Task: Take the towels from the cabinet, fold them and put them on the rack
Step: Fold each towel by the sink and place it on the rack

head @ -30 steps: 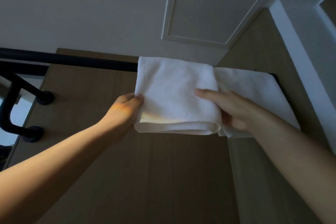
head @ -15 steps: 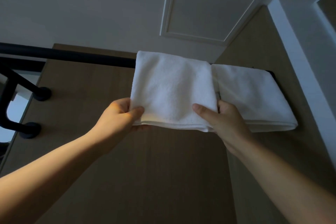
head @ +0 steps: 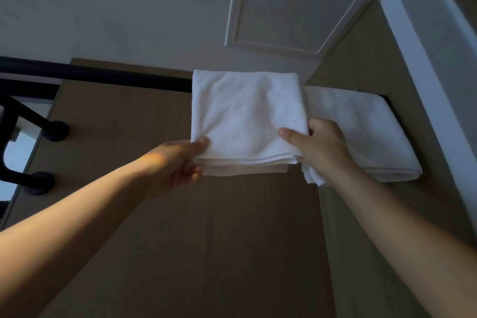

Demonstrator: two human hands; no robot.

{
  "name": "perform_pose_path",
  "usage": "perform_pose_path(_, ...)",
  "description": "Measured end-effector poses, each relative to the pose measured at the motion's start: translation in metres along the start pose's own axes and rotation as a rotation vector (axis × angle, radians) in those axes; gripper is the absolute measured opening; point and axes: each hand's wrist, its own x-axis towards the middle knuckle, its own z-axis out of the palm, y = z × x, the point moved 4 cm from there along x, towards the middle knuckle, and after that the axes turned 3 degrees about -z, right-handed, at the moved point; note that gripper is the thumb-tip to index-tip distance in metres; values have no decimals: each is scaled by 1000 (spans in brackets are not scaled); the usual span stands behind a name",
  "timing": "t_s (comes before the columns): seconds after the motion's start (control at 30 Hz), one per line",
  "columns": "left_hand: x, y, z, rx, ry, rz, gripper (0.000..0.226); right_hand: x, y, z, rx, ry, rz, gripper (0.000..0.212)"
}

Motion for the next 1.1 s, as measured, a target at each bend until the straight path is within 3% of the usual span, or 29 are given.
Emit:
perform_pose_path(0.17, -2, -6, 3, 6, -6, 11, 21, -4, -4, -9, -165, -13, -59, 36)
perform_pose_path(0.33, -3, -5, -5, -9, -8, 72, 50, -9, 3, -1, -100, -181, 42, 38)
perform_pose_path(0.5, -6, -3, -4, -151, -63, 99, 53, -16, 19, 13, 501, -444, 329, 37)
perform_pose_path(0.57, -7, -2, -1, -197, -58, 119, 51, -13, 23, 12, 602, -437, 375, 44)
perform_pose_path(0.73, -4, -4, -2, -270, -76, 141, 47, -14, 21, 13, 562, -480, 380, 48)
perform_pose_path(0.93, 2, -6, -12, -53, 39, 241, 38, -17, 26, 6, 680, -450, 346, 55)
perform_pose_path(1.1, 1, -11, -12, 55, 139, 301, 48, -21, 24, 0, 537, -344, 271, 46)
